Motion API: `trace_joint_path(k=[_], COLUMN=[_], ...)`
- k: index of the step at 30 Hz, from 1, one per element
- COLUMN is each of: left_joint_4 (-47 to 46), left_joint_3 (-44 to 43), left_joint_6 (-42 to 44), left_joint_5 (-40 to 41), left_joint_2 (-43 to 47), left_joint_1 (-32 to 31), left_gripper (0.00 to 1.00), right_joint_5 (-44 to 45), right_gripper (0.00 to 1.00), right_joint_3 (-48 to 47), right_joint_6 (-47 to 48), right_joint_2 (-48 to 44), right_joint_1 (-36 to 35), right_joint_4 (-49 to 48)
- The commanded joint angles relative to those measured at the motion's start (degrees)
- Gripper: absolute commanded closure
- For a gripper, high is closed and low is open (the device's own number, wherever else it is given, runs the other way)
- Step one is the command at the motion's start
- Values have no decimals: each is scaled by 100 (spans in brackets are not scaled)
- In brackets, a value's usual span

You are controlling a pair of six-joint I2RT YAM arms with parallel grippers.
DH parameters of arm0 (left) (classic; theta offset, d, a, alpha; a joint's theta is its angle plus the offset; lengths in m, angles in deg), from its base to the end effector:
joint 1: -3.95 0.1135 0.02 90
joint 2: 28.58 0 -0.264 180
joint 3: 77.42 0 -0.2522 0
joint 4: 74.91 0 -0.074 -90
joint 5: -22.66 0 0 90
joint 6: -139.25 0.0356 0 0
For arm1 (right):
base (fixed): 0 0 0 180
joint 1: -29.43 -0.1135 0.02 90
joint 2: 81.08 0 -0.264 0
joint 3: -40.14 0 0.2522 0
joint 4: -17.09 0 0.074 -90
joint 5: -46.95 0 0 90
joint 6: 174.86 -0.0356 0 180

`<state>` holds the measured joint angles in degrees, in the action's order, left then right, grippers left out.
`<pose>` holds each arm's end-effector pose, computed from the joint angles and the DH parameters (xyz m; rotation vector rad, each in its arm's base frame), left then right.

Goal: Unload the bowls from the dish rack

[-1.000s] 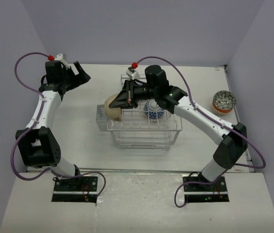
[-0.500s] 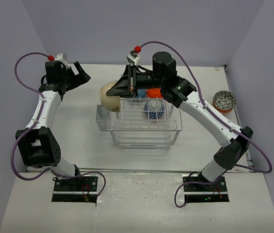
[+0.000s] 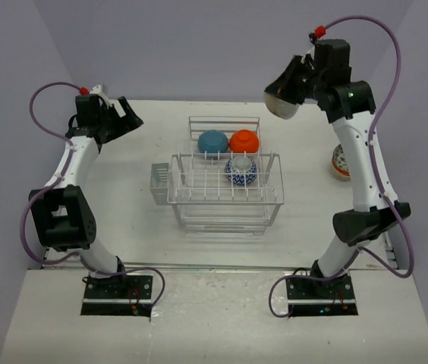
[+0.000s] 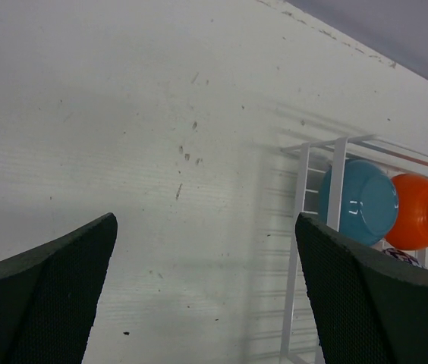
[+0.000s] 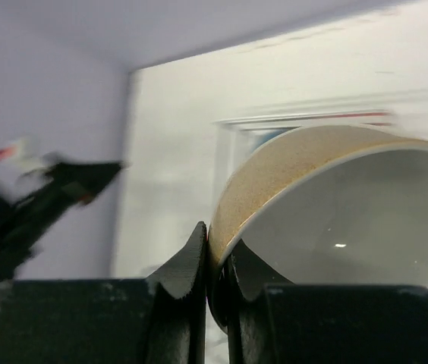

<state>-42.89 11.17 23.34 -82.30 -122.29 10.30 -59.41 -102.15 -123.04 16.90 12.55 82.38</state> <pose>0.3773 0.0327 0.3057 -0.4606 2.1369 -0.4778 0.3206 0.1078 0.5124 0.1774 2.0251 0.9008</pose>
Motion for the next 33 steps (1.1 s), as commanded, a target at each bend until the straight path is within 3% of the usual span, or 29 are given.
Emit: trace_joint_path(k=[1, 6, 14, 25, 33], left_joint_4=[-270, -437, -753, -947, -824], left_joint_3=[-356, -576, -673, -822, -1191], left_joint_6=[7, -89, -177, -221, -221], left_joint_5=[-86, -130, -147, -156, -191], left_joint_2=[-304, -709, -1333, -1887, -2142], left_joint_1=[24, 24, 24, 15, 24], left_gripper=[1, 1, 1, 1, 1], right_joint_5=[2353, 3261, 3719, 3675, 3605], right_gripper=[100, 100, 100, 100, 100], right_joint_3=[354, 338, 266, 715, 1787], right_joint_6=[1144, 1479, 1471, 1400, 1260], right_joint_2=[160, 765, 1593, 1734, 1488], right_joint_1=[308, 1204, 2153, 2471, 2488], right_joint_4=[525, 542, 868, 745, 332])
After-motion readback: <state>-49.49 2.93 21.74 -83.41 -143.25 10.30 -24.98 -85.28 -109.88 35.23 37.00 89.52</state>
